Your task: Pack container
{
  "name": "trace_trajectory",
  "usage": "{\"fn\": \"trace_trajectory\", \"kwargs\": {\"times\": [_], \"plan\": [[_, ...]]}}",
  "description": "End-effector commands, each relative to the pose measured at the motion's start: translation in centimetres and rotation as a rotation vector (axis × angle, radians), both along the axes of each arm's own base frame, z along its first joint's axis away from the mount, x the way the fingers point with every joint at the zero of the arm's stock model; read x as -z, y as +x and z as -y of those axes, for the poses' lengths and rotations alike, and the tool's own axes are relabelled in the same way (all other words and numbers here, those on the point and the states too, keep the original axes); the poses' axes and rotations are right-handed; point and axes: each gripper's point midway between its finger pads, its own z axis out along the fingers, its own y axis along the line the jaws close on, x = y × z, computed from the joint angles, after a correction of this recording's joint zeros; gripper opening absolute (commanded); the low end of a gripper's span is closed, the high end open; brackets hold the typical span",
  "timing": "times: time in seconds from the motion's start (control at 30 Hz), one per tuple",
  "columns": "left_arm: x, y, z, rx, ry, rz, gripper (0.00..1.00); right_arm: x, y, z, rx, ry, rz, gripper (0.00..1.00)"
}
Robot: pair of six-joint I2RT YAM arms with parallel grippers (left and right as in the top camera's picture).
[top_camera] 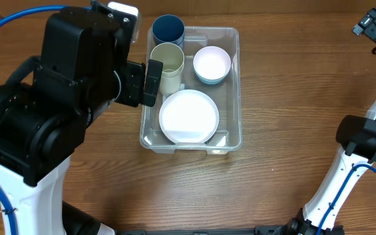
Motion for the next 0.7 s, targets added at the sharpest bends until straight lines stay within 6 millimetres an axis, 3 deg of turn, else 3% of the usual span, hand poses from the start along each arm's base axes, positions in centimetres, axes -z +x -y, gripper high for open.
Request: {"fn": "trace_trajectory", "kwargs": {"times": [0.0, 0.13, 0.2, 0.27, 0.33, 0.4, 0.47, 0.6, 0.63, 0.67], "plan": [[-0.5, -0.8, -0.2, 0.026, -0.002, 0.014, 1.00, -2.2, -0.4, 0.1, 0.013, -0.026, 0.050, 1.00], [-3.2, -3.8, -2.3, 0.008, -0.033, 0.108, 1.00, -2.2, -0.4, 0.1, 0.012, -0.027, 0.050, 1.00], [-4.0, -5.8, -5.1, -0.061, -0.038, 0.147, 1.00, -2.2, -0.4, 0.1, 0.012, -0.027, 0.050, 1.00], [-4.7, -6.2, -8.2, -0.155, -0.089, 0.229, 1.00, -2.2, -0.4, 0.1, 0.012, -0.027, 0.050, 1.00], [-5.3, -6.1, -8.2, -0.077, -0.118, 0.372, 1.00, -2.2, -0.4, 0.1, 0.012, -0.027, 0.050, 1.00], [-4.7, -5.8, -7.7, 0.002, -0.131, 0.567, 1.00, -2.2, -0.4, 0.1, 0.012, -0.027, 0.050, 1.00], [-2.2, -5.7, -7.5, 0.040, -0.143, 0.691, 1.00, -2.2, -0.4, 0.1, 0.012, -0.027, 0.050, 1.00], [6.4, -6.0, -6.3, 0.128, -0.167, 0.794, 1.00, -2.2, -0.4, 0.1, 0.012, -0.027, 0.050, 1.00], [9.6, -6.3, -6.0, 0.153, -0.175, 0.817, 1.00, -2.2, -0.4, 0.1, 0.012, -0.027, 0.050, 1.00], [11.6, -6.7, -6.0, 0.156, -0.178, 0.837, 1.00, -2.2, -0.4, 0.1, 0.012, -0.027, 0.050, 1.00]]}}
